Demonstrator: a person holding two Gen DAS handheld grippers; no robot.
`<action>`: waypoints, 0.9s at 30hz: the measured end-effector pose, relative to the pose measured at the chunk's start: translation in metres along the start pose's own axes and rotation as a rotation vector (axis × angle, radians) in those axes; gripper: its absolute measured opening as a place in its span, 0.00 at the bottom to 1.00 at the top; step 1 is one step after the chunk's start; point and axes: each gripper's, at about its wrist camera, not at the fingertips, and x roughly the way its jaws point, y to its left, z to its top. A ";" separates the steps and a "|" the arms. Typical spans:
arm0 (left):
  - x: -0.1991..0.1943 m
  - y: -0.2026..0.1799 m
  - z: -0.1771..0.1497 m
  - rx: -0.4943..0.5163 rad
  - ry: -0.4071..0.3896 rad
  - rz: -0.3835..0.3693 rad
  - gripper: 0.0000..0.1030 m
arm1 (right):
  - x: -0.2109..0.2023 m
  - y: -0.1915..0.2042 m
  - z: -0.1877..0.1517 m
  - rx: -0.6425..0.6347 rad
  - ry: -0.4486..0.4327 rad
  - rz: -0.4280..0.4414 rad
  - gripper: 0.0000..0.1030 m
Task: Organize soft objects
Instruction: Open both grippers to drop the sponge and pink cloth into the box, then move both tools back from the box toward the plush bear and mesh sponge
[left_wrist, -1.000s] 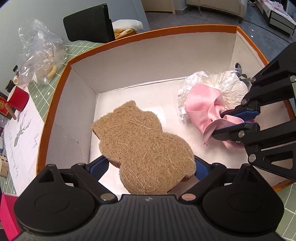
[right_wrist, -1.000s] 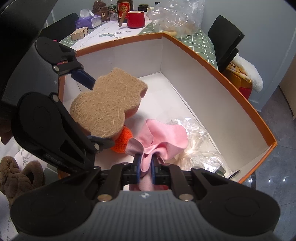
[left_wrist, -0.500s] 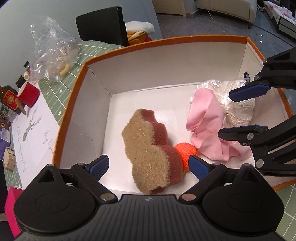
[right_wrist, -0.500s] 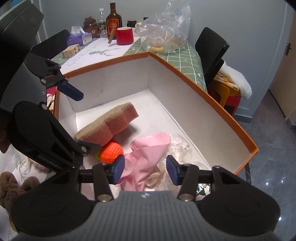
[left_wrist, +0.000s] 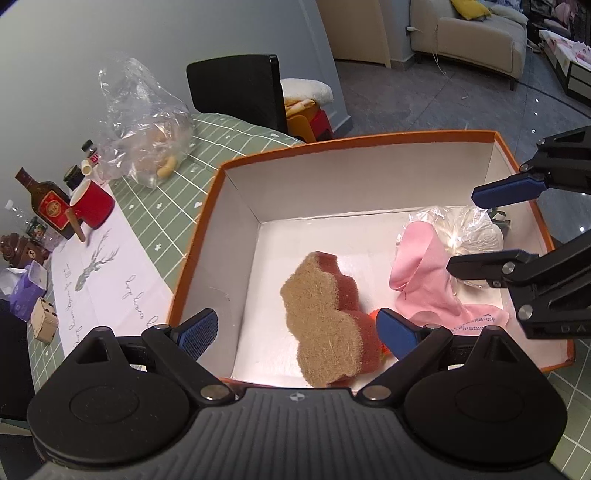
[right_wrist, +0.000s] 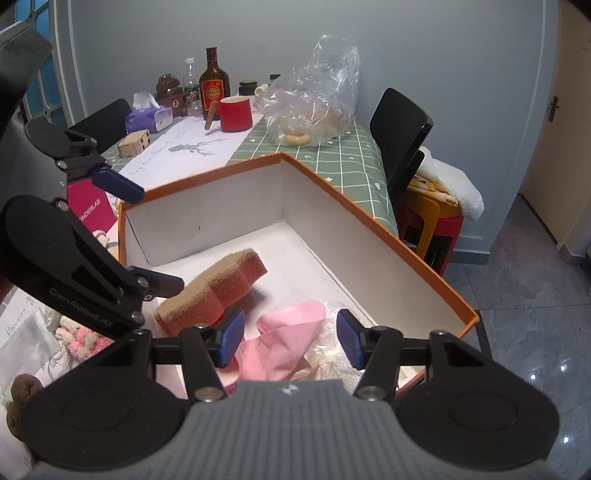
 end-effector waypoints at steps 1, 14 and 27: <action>-0.002 0.001 -0.001 0.000 -0.001 0.003 1.00 | -0.002 0.000 0.001 0.004 -0.005 0.001 0.54; -0.042 0.021 -0.015 -0.046 -0.045 0.029 1.00 | -0.025 0.007 0.001 0.019 -0.045 0.005 0.54; -0.080 0.045 -0.060 -0.112 -0.090 0.038 1.00 | -0.038 0.041 -0.003 -0.044 -0.065 0.030 0.55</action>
